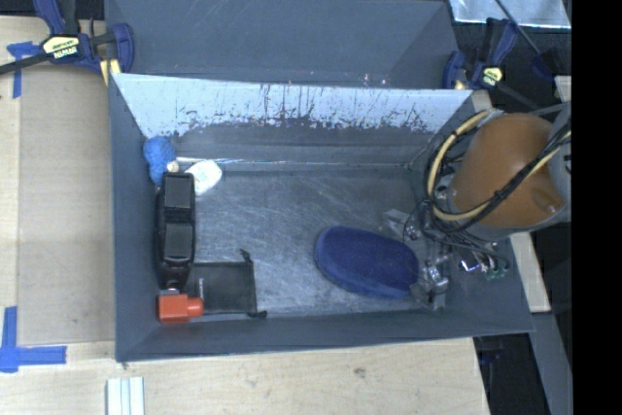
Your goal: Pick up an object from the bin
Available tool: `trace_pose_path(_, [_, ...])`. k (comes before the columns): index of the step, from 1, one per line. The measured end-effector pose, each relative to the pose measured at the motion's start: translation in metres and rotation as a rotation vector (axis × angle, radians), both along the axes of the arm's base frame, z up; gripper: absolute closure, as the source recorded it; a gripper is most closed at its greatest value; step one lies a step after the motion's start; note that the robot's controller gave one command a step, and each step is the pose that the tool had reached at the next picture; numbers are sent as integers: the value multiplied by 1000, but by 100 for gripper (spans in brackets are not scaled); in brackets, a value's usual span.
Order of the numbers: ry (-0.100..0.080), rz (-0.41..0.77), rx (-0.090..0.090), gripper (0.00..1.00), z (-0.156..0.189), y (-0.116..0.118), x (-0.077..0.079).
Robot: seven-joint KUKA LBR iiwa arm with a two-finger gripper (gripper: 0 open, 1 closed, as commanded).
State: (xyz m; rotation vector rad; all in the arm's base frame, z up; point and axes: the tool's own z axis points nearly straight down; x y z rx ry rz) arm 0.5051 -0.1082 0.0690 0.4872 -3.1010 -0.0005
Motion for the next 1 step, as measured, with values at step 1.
trace_pose_path(1, [-9, 1, -1, 100, 4, 0, 3])
